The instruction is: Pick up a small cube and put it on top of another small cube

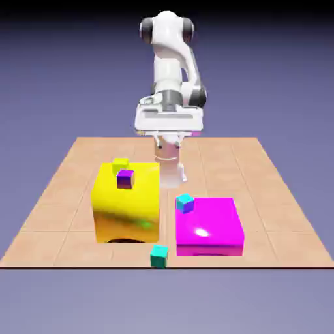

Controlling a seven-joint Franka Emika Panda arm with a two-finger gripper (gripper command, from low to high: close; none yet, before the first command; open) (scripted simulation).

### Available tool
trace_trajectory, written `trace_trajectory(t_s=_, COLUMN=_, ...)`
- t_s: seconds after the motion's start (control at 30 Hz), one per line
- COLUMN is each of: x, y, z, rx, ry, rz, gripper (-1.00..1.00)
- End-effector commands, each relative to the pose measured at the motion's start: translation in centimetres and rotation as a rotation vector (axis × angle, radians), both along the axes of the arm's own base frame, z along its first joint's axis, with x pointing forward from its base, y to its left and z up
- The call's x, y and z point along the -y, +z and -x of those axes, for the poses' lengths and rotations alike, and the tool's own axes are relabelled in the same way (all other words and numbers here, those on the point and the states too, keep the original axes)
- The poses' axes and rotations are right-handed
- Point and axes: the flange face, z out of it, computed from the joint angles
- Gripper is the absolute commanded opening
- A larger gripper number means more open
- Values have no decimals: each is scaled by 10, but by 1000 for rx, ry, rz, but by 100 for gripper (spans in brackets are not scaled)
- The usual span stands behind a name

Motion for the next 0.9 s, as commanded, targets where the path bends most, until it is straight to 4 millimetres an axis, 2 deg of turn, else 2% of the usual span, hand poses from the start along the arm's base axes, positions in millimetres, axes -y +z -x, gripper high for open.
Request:
trace_trajectory(t_s=0.0, x=1, y=-3, z=-10, rx=-40, ry=-7, rz=-6, gripper=0)
trace_trajectory(t_s=0.2, x=10, y=-29, z=-70, rx=-277, ry=-48, rz=-38, gripper=0)
trace_trajectory(t_s=0.4, x=20, y=-67, z=-122, rx=-514, ry=-88, rz=-67, gripper=0)
trace_trajectory(t_s=0.63, x=31, y=-124, z=-171, rx=-790, ry=-132, rz=-99, gripper=0)
trace_trajectory(t_s=0.87, x=40, y=-191, z=-204, rx=-1065, ry=-172, rz=-124, gripper=0)
